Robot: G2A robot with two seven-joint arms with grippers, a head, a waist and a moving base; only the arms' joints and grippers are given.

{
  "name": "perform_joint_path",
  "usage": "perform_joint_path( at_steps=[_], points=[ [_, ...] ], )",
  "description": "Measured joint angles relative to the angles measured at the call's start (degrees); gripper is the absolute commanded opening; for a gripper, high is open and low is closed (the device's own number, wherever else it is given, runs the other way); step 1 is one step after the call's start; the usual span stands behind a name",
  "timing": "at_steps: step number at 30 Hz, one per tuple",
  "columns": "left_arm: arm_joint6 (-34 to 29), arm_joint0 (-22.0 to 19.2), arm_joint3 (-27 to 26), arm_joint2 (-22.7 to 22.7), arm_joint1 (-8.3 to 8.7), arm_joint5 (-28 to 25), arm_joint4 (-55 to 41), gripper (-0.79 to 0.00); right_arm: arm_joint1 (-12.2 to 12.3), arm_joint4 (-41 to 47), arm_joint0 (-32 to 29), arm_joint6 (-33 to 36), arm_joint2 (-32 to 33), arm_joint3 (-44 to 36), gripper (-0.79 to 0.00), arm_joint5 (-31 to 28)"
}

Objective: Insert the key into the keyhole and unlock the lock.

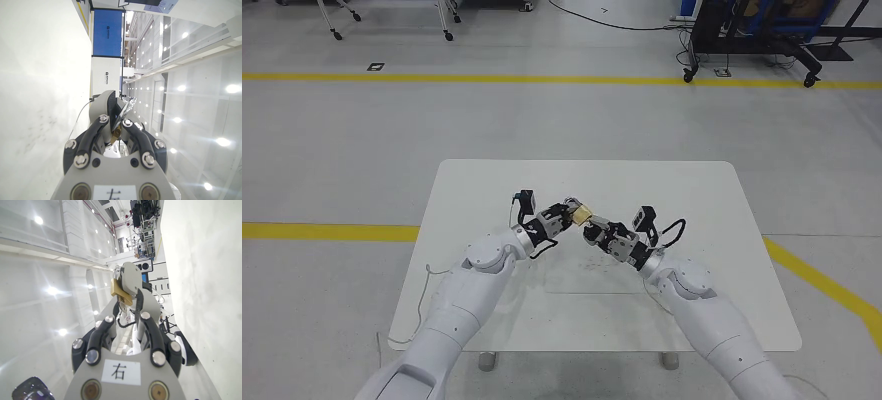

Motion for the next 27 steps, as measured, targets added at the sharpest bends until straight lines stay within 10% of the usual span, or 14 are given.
perform_joint_path(
  at_steps=[11, 25, 27],
  points=[
    [-1.77, -0.90, -0.80, 1.89, 0.37, 4.49, 6.53, -0.785, 3.45, -19.70, -6.65, -6.95, 11.92, -11.52, 0.000, -6.30],
    [-1.04, -3.48, -3.31, 12.21, -0.10, 21.09, 29.01, -0.785, 4.96, -34.80, -13.42, -17.66, 20.80, -22.63, 0.000, -6.44],
    [-1.70, -3.86, -3.39, 13.07, -0.28, 23.11, 30.14, -0.329, 4.96, -34.80, -13.42, -17.66, 20.80, -22.63, 0.000, -6.45]
  ],
)
